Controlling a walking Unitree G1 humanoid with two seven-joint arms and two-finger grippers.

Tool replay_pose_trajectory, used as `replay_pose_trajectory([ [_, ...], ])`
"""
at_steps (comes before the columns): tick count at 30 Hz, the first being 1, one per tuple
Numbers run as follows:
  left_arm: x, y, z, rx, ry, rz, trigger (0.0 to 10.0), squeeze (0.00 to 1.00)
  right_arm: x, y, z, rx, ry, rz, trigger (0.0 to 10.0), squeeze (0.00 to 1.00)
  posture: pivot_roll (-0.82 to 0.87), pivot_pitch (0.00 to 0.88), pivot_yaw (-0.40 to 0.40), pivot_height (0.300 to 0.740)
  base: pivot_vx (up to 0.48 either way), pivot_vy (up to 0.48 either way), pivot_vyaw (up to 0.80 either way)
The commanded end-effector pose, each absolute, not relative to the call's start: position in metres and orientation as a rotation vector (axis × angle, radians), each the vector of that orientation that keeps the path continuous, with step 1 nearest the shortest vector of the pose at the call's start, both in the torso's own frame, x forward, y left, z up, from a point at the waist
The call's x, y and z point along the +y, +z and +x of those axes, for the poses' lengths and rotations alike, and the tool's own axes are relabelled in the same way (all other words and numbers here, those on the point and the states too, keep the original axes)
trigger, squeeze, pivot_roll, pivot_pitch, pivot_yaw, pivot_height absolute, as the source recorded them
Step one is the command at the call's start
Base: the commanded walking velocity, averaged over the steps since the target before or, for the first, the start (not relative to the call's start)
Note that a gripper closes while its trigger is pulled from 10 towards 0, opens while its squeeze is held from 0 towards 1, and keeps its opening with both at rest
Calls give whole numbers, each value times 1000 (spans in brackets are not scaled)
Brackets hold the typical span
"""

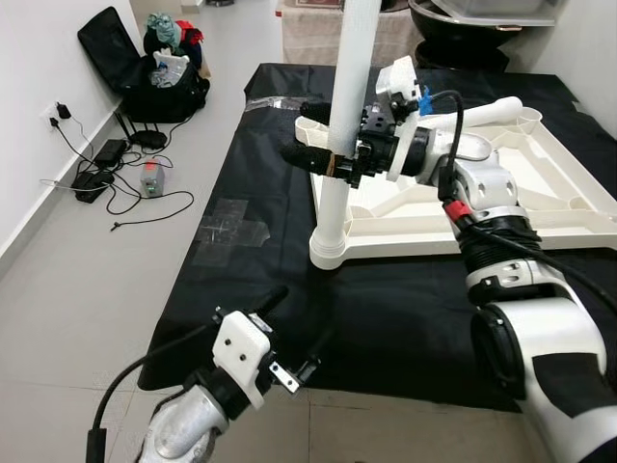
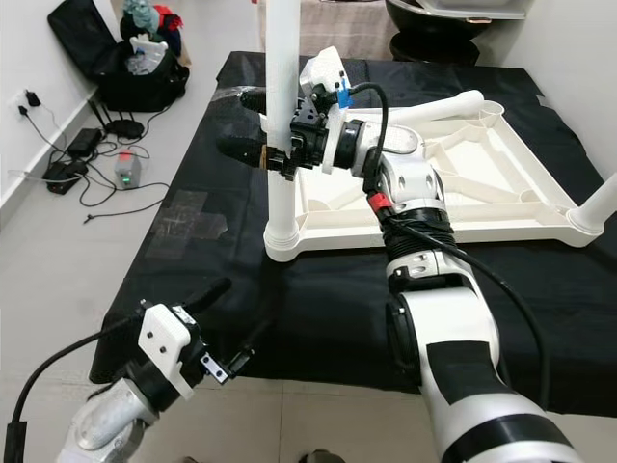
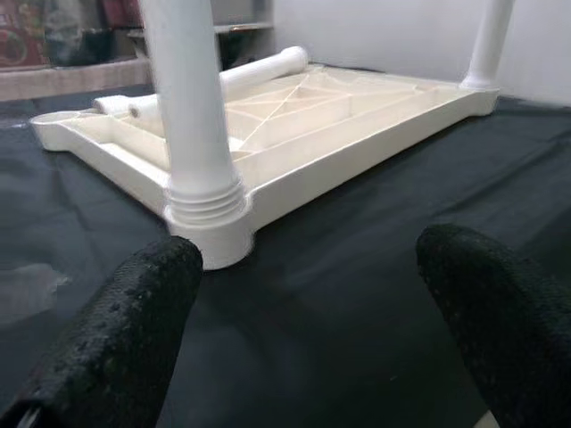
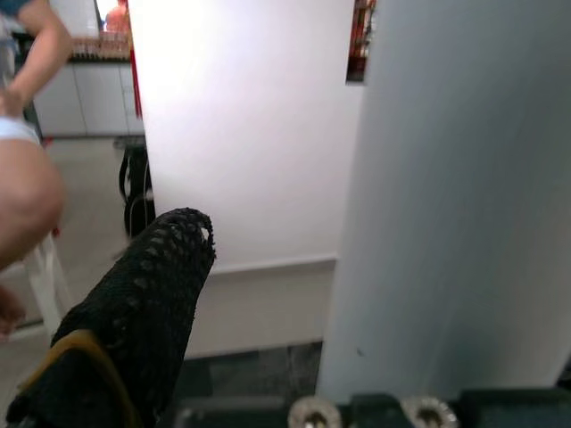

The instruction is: Building children table

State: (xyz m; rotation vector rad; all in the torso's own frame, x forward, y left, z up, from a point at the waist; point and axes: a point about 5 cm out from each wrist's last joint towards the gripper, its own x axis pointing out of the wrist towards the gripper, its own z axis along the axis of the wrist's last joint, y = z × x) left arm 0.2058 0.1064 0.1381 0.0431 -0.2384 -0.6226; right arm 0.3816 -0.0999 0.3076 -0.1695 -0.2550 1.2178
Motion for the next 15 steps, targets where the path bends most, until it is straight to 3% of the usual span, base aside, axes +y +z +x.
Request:
replay_pose_trajectory([
  [1, 115, 135, 206, -223, -623, 46, 10000, 0, -88, 315, 381, -278, 1235, -182, 10000, 0, -97, 88, 30, 740, 0, 0, 0],
  [7, 123, 135, 205, -211, -623, 56, 10000, 0, -82, 317, 381, -279, 1236, -164, 10000, 0, -93, 94, 22, 740, 0, 0, 0],
  [15, 116, 137, 201, -220, -623, 48, 10000, 0, -86, 315, 382, -287, 1231, -161, 10000, 0, -52, 94, -6, 740, 0, 0, 0],
])
